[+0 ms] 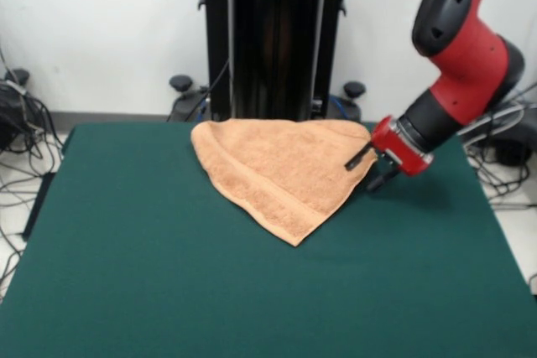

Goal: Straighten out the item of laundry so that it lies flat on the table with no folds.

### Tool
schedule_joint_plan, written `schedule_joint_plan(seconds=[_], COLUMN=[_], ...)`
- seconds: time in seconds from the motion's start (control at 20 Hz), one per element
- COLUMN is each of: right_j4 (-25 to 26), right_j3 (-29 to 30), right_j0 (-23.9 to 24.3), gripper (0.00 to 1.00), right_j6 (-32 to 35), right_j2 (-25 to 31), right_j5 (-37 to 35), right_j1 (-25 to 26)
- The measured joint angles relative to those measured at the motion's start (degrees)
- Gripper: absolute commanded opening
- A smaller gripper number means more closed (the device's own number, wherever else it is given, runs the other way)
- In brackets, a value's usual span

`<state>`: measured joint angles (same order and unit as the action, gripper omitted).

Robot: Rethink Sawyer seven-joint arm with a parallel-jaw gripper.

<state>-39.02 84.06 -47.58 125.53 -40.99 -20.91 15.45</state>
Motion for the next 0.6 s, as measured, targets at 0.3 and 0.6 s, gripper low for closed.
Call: schedule_joint_plan(seconds=[0.3,0.6], right_j4=[0.15,1.59], right_j3=[0.95,3.96], right_j0=[0.94,4.76], gripper=[1.0,1.0], right_j6=[0.0,0.0], right_j2=[0.02,0.5], right_j5=[1.12,3.87], right_j1=[-1.06,-4.62])
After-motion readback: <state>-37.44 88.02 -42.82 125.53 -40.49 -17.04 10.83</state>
